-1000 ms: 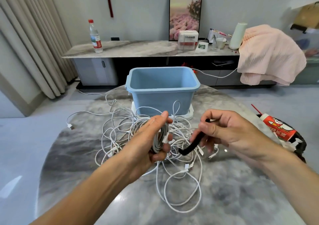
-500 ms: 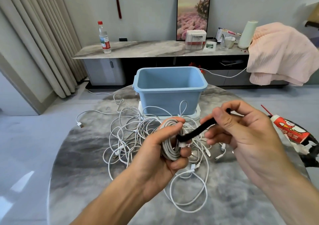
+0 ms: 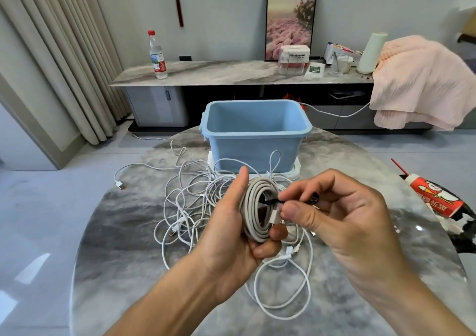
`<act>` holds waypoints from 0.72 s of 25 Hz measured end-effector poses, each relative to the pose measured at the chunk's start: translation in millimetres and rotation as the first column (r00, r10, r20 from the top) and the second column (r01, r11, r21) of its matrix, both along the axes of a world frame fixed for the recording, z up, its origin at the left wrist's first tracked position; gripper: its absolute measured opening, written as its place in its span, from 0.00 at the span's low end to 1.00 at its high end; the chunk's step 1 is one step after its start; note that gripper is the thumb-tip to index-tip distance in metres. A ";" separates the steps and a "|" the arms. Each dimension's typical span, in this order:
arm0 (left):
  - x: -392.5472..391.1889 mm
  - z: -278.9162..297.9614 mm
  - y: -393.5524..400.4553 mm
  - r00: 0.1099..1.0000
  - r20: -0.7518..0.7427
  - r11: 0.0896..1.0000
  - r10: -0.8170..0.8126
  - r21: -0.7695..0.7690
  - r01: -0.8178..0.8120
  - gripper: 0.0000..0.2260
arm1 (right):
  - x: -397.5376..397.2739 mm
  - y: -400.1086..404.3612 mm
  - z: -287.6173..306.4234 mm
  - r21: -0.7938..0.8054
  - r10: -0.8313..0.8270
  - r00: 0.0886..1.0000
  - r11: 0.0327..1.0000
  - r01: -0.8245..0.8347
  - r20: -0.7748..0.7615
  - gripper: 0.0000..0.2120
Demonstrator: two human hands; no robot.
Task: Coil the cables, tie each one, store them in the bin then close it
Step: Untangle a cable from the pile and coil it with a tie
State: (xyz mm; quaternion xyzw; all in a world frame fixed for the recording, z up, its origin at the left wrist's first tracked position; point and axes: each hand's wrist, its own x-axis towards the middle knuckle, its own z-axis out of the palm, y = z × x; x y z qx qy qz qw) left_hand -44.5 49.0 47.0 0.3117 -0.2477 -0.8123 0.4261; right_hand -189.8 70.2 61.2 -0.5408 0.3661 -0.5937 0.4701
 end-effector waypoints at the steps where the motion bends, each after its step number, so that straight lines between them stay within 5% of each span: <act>1: 0.7 0.1 -0.4 1.000 0.011 1.000 0.001 -0.005 -0.001 0.24 | 0.8 0.6 -0.8 -0.005 0.017 1.000 1.000 -0.017 0.013 0.09; 5: 1.8 0.7 -0.3 0.998 0.058 0.999 0.010 -0.031 -0.008 0.25 | -0.5 0.1 -6.7 -0.053 0.070 0.996 0.996 -0.072 -0.049 0.12; 12: -2.6 -2.3 2.0 0.993 0.109 0.999 0.043 -0.028 -0.040 0.22 | 0.7 2.5 -12.8 -0.232 -0.066 0.918 0.972 -0.029 -0.392 0.12; 18: -3.6 -2.7 3.8 0.991 0.135 0.996 0.012 -0.094 0.001 0.24 | 3.3 2.2 -17.9 -0.281 -0.175 0.907 0.958 0.066 -0.384 0.13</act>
